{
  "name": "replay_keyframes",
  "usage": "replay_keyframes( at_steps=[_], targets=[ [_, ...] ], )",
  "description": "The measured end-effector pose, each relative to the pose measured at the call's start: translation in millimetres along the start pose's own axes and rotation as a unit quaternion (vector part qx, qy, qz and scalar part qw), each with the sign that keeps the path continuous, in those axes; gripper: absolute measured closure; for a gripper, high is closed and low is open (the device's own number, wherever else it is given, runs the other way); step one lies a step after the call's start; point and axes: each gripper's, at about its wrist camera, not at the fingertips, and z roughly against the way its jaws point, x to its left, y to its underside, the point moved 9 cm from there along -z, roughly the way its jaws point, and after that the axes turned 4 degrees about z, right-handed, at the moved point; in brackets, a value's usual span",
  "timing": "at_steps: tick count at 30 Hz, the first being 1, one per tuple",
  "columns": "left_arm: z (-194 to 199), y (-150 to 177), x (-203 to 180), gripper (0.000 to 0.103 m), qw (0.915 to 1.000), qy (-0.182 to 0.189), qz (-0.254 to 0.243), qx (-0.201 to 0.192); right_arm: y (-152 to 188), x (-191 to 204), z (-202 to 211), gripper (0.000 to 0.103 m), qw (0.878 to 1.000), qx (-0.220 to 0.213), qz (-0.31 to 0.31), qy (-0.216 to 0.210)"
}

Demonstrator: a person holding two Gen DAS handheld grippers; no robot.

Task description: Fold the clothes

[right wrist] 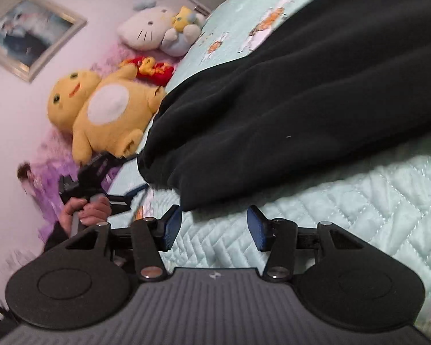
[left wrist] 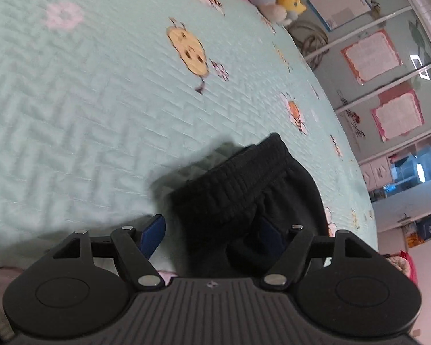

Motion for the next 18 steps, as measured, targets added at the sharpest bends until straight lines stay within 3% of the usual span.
replay_keyframes(
  at_steps=[2,3,5,8,10,11,13,15,18],
  targets=[
    [-9.9,-4.8,-4.5,0.032,1.0000,-0.003,0.003,0.002,-4.4,-3.3,-4.6,0.052,1.000,-0.015,-0.015,-0.009],
    [-12.6,-7.7,-6.4,0.048,0.9999,-0.011,-0.002,-0.003,-6.8,-2.4,-6.5,0.052,0.999,-0.022,-0.020,-0.013],
    [-11.2,-14.5,-15.4,0.070,0.9996,-0.013,-0.023,-0.012,-13.7,-0.7,-9.2,0.052,0.999,-0.042,-0.032,-0.014],
    [10.0,-30.8,-48.2,0.071,0.9962,0.021,-0.077,-0.036,-36.0,18.1,4.8,0.051,0.995,-0.099,0.013,-0.008],
    [8.3,-33.8,-58.8,0.069,0.9944,0.013,-0.100,-0.033,-57.0,26.1,19.8,0.044,0.988,-0.147,0.055,0.000],
    [3.5,-33.9,-60.4,0.069,0.9941,0.003,-0.105,-0.027,-63.8,22.3,19.7,0.038,0.987,-0.149,0.052,-0.001],
    [-3.9,-29.5,-52.9,0.067,0.9942,-0.017,-0.105,-0.018,-70.4,8.7,12.5,0.038,0.990,-0.141,0.021,-0.003],
    [-8.6,-22.4,-39.1,0.058,0.9947,-0.032,-0.097,-0.011,-65.2,-0.9,4.6,0.038,0.991,-0.132,-0.017,-0.013],
    [1.7,-12.6,-14.5,0.052,0.9977,-0.028,-0.060,-0.012,-48.2,-1.1,-4.0,0.038,0.992,-0.117,-0.038,-0.021]
  ],
)
